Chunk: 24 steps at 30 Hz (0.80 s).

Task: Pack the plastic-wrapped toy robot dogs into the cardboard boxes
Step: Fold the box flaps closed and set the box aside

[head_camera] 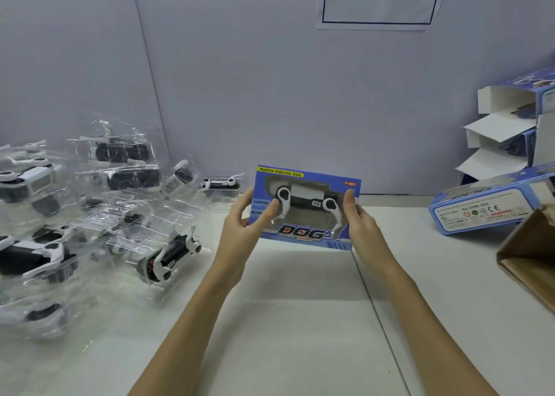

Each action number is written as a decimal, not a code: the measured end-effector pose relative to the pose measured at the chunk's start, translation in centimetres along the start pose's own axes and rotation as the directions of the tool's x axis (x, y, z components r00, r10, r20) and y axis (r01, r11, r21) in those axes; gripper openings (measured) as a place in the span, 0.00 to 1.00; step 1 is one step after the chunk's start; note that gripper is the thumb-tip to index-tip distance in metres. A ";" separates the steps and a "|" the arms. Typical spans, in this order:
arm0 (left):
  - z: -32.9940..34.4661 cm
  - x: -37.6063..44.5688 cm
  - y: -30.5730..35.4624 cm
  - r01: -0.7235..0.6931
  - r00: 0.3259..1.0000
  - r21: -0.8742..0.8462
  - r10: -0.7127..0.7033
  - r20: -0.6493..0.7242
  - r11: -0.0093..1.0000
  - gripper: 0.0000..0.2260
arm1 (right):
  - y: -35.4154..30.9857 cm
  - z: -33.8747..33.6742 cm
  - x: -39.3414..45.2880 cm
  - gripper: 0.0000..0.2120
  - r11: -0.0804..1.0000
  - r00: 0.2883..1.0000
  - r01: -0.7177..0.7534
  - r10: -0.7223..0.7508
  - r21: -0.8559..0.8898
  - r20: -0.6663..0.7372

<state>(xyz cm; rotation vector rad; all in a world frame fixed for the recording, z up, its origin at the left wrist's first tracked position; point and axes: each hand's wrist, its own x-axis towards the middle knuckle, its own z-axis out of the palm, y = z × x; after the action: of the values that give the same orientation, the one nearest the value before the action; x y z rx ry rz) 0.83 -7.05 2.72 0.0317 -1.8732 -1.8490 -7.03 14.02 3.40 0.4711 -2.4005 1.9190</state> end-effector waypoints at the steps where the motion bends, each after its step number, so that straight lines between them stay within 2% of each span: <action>1: 0.4 -0.1 -0.3 -0.029 0.999 -0.010 0.029 -0.019 1.000 0.26 | -0.1 0.2 -0.1 0.35 0.999 0.999 0.032 -0.033 0.022 0.012; 3: 0.8 -0.2 -0.5 -0.044 0.997 -0.044 0.041 -0.065 0.998 0.25 | -0.2 0.7 -0.4 0.25 0.988 0.993 0.117 -0.119 0.098 0.020; 5: 0.8 -0.1 -0.7 -0.017 0.996 -0.097 0.009 -0.090 0.995 0.28 | -0.1 1.2 -0.6 0.17 0.973 0.981 0.185 -0.191 0.139 0.029; 7: 0.7 0.1 -0.9 0.004 0.996 -0.143 -0.017 -0.084 0.990 0.27 | -0.3 1.6 -0.9 0.21 0.960 0.971 0.234 -0.240 0.154 0.021; 9: 0.8 0.1 -1.2 0.013 0.996 -0.178 -0.029 -0.087 0.984 0.23 | -0.6 1.9 -1.2 0.24 0.951 0.973 0.223 -0.230 0.212 0.008; 15: 0.2 0.0 -1.5 0.042 0.994 -0.223 -0.063 -0.086 0.974 0.16 | 0.0 2.2 -1.3 0.22 0.953 0.985 0.166 -0.172 0.255 0.000; 17: 0.1 0.0 -1.6 0.048 0.994 -0.206 -0.068 -0.090 0.977 0.18 | 0.1 2.4 -1.3 0.21 0.952 0.986 0.151 -0.163 0.267 0.023; 21: 0.5 0.1 -1.3 0.063 0.988 -0.236 -0.095 -0.123 0.970 0.19 | 0.0 1.9 -0.8 0.27 0.950 0.997 0.073 -0.078 0.302 0.002; 24: 0.3 0.1 -1.0 0.053 0.988 -0.273 -0.091 -0.129 0.961 0.19 | 0.3 0.8 -0.5 0.22 0.969 0.996 0.035 -0.055 0.243 0.075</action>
<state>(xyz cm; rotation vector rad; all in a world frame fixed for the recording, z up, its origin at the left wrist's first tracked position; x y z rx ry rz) 0.31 -6.88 1.80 0.1348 -1.5327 -2.0793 -6.51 13.39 2.81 0.6202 -2.1875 2.2246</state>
